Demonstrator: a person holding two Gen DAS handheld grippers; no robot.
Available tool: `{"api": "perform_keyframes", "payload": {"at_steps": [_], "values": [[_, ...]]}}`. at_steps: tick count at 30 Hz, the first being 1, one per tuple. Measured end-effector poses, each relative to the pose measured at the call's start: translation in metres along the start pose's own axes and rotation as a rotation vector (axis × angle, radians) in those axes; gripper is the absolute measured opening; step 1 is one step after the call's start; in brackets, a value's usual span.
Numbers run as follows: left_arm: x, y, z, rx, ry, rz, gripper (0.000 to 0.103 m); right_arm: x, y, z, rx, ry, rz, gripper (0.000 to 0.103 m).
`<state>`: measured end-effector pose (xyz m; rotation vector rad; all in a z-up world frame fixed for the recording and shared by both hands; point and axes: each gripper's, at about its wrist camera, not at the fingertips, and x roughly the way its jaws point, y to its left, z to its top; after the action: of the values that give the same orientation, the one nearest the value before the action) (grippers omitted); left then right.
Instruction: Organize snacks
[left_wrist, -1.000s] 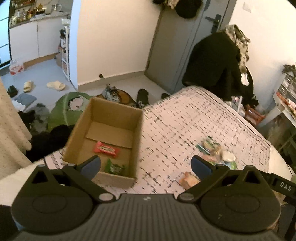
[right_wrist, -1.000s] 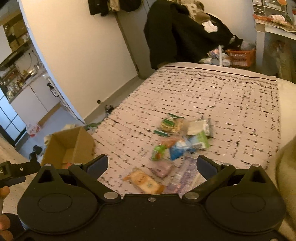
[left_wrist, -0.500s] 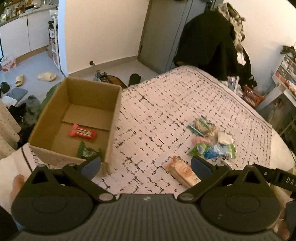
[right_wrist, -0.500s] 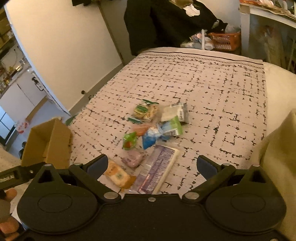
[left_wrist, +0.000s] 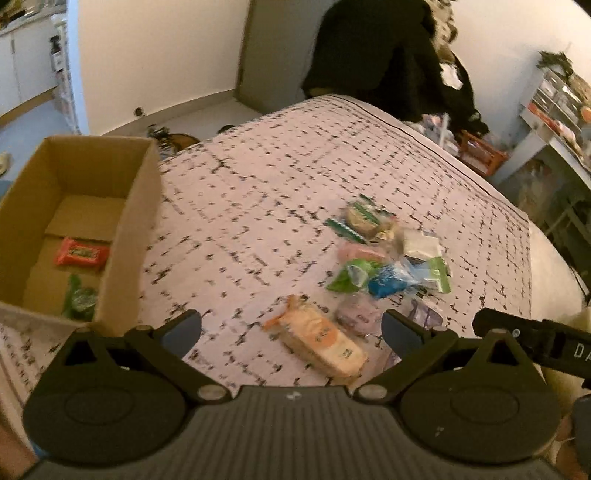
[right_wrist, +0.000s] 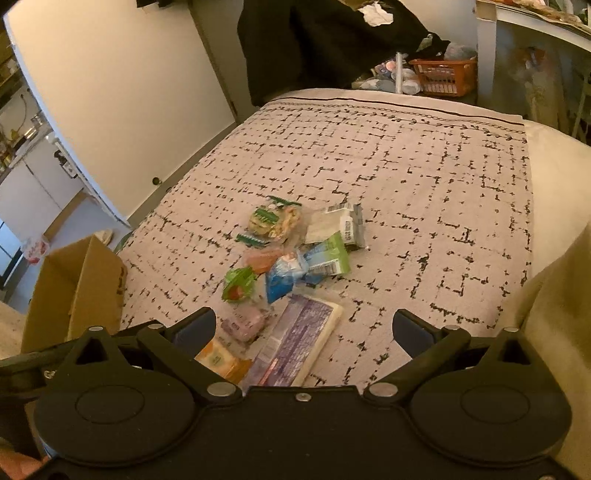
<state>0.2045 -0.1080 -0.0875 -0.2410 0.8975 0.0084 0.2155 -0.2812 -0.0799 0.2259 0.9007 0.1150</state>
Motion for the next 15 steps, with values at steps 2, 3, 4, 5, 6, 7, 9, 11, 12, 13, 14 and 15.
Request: {"api": "perform_keyframes", "payload": {"at_steps": [2,3,4,5,6,7,9,11,12,13,14,15], "values": [[0.008,-0.006,0.0,0.025,-0.005,-0.013,0.102,0.002,-0.003,0.002,0.006,-0.006,-0.006,0.103],[0.012,-0.008,0.001,0.032,-0.006,-0.019,0.102,0.003,-0.005,0.003,0.008,-0.01,-0.009,0.103],[0.017,-0.01,0.001,0.04,-0.009,-0.03,0.102,0.004,-0.006,0.004,0.01,-0.014,-0.012,0.103],[0.022,-0.012,0.001,0.051,-0.01,-0.039,0.102,0.006,-0.008,0.005,0.013,-0.017,-0.017,0.103],[0.026,-0.015,0.001,0.06,-0.011,-0.045,0.1,0.007,-0.009,0.007,0.016,-0.02,-0.023,0.103],[0.031,-0.017,0.001,0.068,-0.011,-0.05,0.1,0.009,-0.01,0.008,0.019,-0.021,-0.024,0.102],[0.04,-0.02,0.0,0.073,-0.013,-0.057,0.099,0.014,-0.012,0.011,0.019,-0.02,-0.025,0.099],[0.049,-0.023,-0.001,0.073,-0.019,-0.085,0.098,0.021,-0.012,0.014,0.011,-0.014,-0.016,0.094],[0.052,-0.024,-0.001,0.074,-0.023,-0.094,0.097,0.024,-0.012,0.015,0.009,-0.009,-0.011,0.09],[0.056,-0.026,0.0,0.08,-0.026,-0.1,0.096,0.027,-0.012,0.015,0.007,-0.002,-0.007,0.086],[0.06,-0.029,0.0,0.089,-0.026,-0.106,0.095,0.031,-0.011,0.016,0.005,0.004,-0.004,0.085],[0.065,-0.032,0.0,0.102,-0.022,-0.116,0.093,0.034,-0.011,0.017,0.003,0.008,-0.004,0.083]]}}
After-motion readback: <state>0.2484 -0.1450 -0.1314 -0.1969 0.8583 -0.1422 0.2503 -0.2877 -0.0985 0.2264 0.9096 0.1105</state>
